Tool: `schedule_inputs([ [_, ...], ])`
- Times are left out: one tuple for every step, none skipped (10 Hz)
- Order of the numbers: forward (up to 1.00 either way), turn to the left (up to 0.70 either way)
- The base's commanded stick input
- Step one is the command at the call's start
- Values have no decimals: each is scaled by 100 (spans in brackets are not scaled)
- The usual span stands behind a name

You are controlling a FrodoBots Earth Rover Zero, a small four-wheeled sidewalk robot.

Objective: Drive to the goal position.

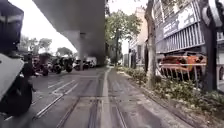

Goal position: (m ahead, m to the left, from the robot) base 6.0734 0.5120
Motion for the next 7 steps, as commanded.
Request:
schedule_inputs([
  [45, 0],
  [45, 0],
  [45, 0],
  [45, 0],
  [45, 0],
  [45, 0],
  [45, 0],
])
